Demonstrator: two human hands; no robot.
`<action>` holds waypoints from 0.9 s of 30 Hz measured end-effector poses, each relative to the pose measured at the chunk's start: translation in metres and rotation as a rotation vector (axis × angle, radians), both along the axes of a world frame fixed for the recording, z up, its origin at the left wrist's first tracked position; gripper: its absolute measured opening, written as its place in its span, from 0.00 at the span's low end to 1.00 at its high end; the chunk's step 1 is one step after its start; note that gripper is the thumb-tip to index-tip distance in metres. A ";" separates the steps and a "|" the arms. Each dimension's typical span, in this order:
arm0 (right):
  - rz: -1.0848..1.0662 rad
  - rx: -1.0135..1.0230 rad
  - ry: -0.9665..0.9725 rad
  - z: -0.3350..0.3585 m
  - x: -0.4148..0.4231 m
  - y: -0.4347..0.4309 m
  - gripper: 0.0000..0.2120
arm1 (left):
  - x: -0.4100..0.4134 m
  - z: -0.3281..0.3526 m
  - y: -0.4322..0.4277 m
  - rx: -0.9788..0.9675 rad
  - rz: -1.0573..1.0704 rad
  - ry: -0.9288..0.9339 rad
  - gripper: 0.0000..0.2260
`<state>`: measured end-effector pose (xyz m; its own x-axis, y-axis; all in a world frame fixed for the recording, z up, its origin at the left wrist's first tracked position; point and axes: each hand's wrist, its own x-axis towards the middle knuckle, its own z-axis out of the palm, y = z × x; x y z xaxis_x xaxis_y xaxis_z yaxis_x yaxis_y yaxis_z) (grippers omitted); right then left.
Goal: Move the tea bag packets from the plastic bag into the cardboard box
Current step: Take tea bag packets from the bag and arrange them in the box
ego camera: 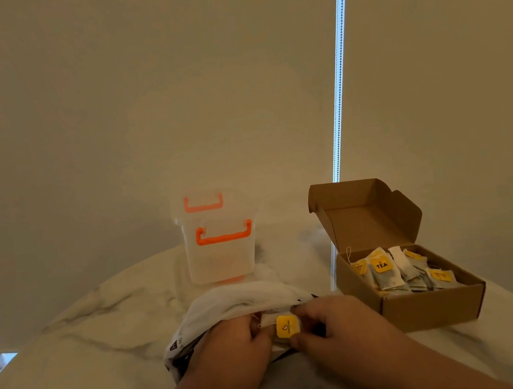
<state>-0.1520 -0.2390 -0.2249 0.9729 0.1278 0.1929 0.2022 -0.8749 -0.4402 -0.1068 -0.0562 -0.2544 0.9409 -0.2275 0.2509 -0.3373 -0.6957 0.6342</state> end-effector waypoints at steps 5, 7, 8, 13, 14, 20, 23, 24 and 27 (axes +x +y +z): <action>-0.069 0.272 -0.049 0.000 -0.001 0.001 0.04 | -0.007 0.011 0.000 -0.031 -0.021 0.061 0.13; -0.056 0.322 -0.046 0.002 -0.004 -0.001 0.06 | -0.005 0.012 0.002 -0.176 -0.079 0.090 0.05; -0.031 0.353 -0.029 0.005 -0.006 -0.003 0.07 | -0.004 0.011 0.005 -0.249 -0.112 0.108 0.04; -0.003 0.572 -0.064 0.035 -0.023 -0.027 0.08 | -0.021 0.018 0.014 -0.166 -0.234 0.052 0.12; -0.056 0.622 -0.100 0.041 -0.025 -0.034 0.09 | -0.012 0.015 0.012 -0.197 -0.173 0.059 0.11; -0.410 0.670 -0.371 0.060 -0.017 -0.102 0.08 | 0.023 -0.002 0.011 -0.418 -0.061 0.348 0.15; -0.581 0.377 -0.337 0.048 -0.002 -0.128 0.08 | 0.005 0.007 0.009 -0.423 -0.072 0.176 0.12; -0.625 0.298 -0.272 0.040 0.003 -0.134 0.07 | -0.003 0.007 0.010 -0.387 -0.136 0.127 0.09; -0.730 0.121 -0.131 0.022 0.013 -0.141 0.09 | -0.015 0.010 0.012 -0.291 -0.191 0.056 0.07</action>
